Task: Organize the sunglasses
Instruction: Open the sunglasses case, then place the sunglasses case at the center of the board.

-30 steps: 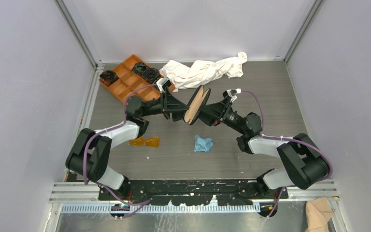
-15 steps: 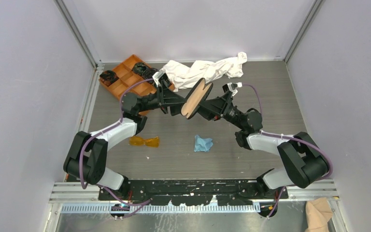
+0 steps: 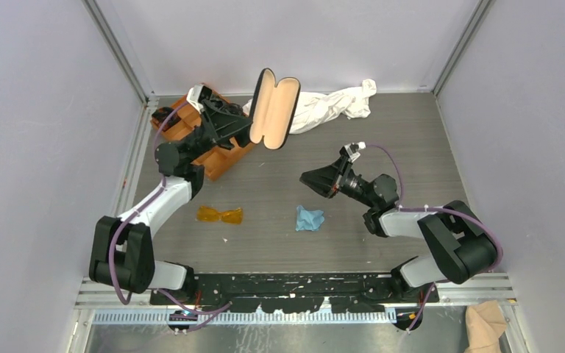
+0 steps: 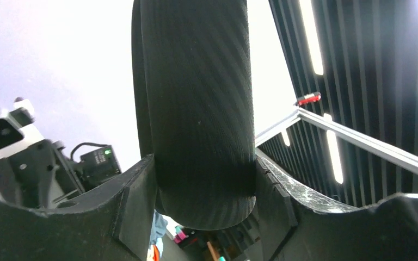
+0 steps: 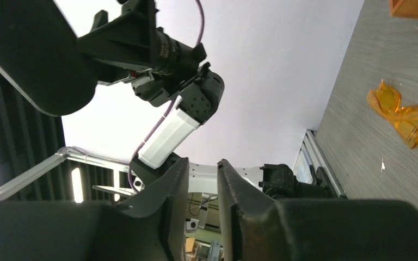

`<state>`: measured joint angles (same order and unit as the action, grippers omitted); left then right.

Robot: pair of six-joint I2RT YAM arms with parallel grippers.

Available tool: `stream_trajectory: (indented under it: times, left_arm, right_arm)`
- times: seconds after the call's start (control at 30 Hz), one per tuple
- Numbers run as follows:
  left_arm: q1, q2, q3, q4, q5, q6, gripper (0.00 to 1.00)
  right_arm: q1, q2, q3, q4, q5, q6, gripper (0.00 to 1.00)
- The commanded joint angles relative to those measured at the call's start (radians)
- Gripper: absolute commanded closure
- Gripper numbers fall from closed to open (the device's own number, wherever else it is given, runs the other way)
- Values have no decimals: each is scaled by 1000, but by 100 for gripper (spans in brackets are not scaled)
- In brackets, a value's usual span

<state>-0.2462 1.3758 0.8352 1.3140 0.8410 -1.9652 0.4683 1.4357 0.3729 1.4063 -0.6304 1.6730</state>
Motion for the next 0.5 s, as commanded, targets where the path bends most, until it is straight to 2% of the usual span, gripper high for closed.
stream_trajectory:
  times: [0.0, 0.07, 0.13, 0.2, 0.23, 0.27, 0.33, 0.4, 0.47]
  left_arm:
    - [-6, -25, 25, 113, -32, -9, 100]
    - [-7, -26, 24, 85, -9, 22, 100]
    - [-6, -50, 24, -31, 36, 116, 100]
    - [-7, -111, 12, -308, 68, 290, 100]
    - [-7, -143, 9, -395, 71, 389, 100]
    - [-8, -172, 13, -602, 68, 510, 100]
    - [-14, -211, 30, -873, 35, 718, 100]
    - [-25, -212, 50, -1055, -6, 861, 100]
    - [-41, -169, 64, -1131, -6, 941, 100]
  right_arm:
    - [-2, -17, 4, 24, -31, -26, 61]
    - [-4, -25, 15, 16, -44, -26, 53]
    - [-13, -40, 28, -54, -51, -37, 49]
    - [-21, -78, 34, -197, -43, -87, 47]
    - [-22, -108, 38, -288, -34, -130, 47]
    - [-22, -144, 44, -406, -19, -181, 46]
    - [-23, -245, 69, -689, 28, -337, 45]
    - [-23, -359, 116, -1023, 110, -492, 43]
    - [-25, -462, 168, -1355, 236, -623, 39]
